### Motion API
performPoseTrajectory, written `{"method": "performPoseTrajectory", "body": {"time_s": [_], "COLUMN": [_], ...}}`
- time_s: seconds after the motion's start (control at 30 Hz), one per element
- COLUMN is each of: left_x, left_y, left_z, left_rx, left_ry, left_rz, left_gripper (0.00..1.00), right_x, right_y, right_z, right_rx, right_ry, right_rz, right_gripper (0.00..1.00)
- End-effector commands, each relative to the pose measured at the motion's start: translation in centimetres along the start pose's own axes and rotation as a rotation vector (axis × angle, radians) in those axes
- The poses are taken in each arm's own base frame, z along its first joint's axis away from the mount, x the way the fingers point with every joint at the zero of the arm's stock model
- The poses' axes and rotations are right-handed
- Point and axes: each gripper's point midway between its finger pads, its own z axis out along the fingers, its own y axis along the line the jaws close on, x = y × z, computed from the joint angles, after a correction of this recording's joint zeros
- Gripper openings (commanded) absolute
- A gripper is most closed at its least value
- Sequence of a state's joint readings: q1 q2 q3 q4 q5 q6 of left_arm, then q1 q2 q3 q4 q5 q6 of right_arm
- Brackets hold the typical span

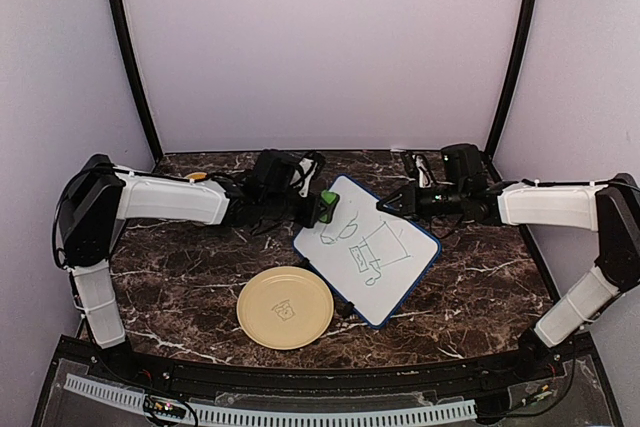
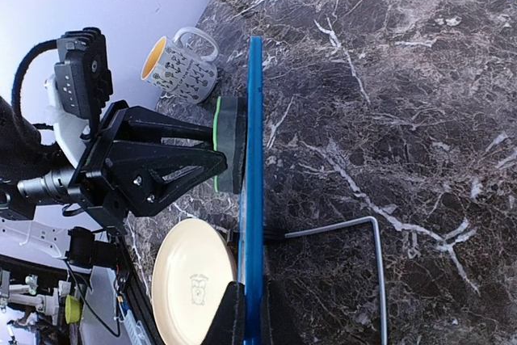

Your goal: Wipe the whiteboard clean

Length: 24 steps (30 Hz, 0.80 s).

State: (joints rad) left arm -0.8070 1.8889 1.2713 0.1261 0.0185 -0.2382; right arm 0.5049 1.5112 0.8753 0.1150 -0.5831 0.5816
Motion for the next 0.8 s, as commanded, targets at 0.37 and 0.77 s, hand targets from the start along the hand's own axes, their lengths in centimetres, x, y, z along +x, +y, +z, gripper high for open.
{"method": "performPoseTrajectory", "body": {"time_s": [0.37, 0.77], "left_x": [-0.8, 4.1], "left_y": [-3.3, -0.4], "left_z": [-0.6, -0.8], "left_rx": [0.026, 0.029], "left_ry": [-0.016, 0.064], "left_rz": [0.152, 0.083], "left_gripper": [0.0, 0.0], "right_x": [1.6, 1.8], "right_y": [0.1, -0.2], "right_z": [1.1, 1.4], "right_rx": [-0.025, -0.025], "right_ry": [0.065, 0.068], "right_rz": [-0.018, -0.016], "right_gripper": [0.0, 0.0]}}
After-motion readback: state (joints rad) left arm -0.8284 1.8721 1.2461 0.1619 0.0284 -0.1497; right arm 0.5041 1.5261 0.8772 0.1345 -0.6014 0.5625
